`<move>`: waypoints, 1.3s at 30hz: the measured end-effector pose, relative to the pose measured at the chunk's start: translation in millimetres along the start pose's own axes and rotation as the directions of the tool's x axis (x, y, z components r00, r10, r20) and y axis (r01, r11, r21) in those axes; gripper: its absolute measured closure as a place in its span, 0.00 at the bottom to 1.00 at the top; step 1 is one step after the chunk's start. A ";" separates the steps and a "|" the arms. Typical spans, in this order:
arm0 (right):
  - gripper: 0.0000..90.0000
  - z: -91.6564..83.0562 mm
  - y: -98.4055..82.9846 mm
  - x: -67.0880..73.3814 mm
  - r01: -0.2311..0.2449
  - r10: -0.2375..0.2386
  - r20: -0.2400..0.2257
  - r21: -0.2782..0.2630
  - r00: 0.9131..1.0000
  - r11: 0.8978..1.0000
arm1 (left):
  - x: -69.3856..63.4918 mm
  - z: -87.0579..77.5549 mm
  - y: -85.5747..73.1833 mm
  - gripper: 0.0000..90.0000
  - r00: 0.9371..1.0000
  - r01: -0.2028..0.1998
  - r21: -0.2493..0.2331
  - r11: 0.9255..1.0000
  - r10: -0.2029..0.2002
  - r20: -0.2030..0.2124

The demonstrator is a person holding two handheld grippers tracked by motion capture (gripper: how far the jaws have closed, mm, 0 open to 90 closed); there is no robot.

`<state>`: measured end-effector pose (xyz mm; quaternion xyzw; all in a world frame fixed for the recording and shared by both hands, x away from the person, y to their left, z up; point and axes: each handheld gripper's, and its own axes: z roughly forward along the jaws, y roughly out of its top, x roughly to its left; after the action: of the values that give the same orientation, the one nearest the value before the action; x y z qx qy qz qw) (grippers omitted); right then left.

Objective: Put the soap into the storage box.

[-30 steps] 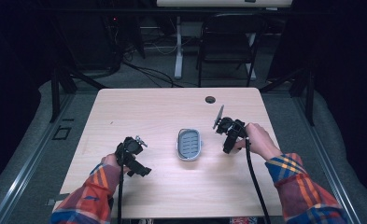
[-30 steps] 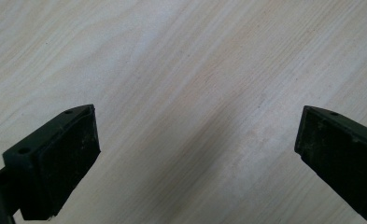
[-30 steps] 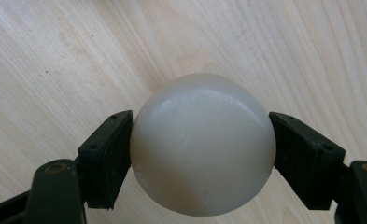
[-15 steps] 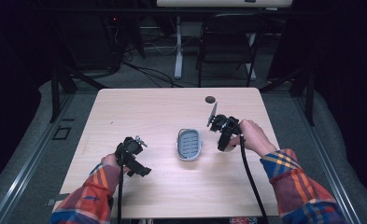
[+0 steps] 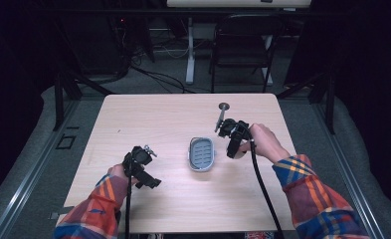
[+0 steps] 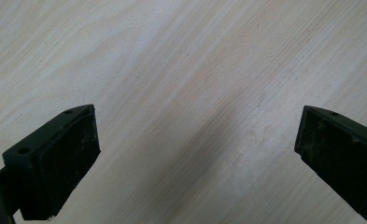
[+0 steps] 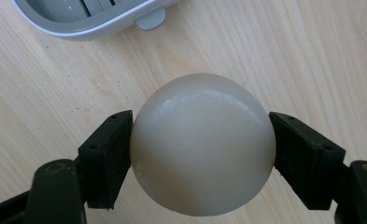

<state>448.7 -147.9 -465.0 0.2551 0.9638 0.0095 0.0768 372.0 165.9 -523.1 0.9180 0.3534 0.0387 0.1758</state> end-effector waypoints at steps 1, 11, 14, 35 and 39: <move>0.27 -0.3 1.2 1.0 -0.006 0.006 -0.003 -0.009 1.000 1.000 | 0.0 0.0 0.0 0.00 1.000 -0.001 0.000 1.000 0.001 0.000; 0.27 -8.2 16.4 4.3 0.029 -0.029 0.003 -0.011 1.000 1.000 | 0.1 0.5 -0.3 0.00 1.000 0.000 -0.003 1.000 0.000 0.001; 0.27 -9.3 21.0 5.7 0.039 -0.039 0.001 -0.009 0.999 0.999 | 0.2 0.5 -0.3 0.00 1.000 0.001 -0.003 1.000 -0.001 0.001; 0.27 -15.8 57.5 15.9 0.102 -0.102 0.010 -0.019 0.995 0.995 | 0.4 1.0 -0.4 0.00 1.000 0.003 -0.003 1.000 -0.003 0.004; 0.27 -13.5 66.2 19.3 0.118 -0.118 0.002 -0.018 0.993 0.993 | 0.5 1.0 -0.5 0.00 1.000 0.002 -0.002 1.000 -0.002 0.004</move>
<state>462.5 -80.6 -450.6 0.1971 0.9770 0.0137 0.0800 372.3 166.3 -524.3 0.9175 0.3539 0.0369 0.1777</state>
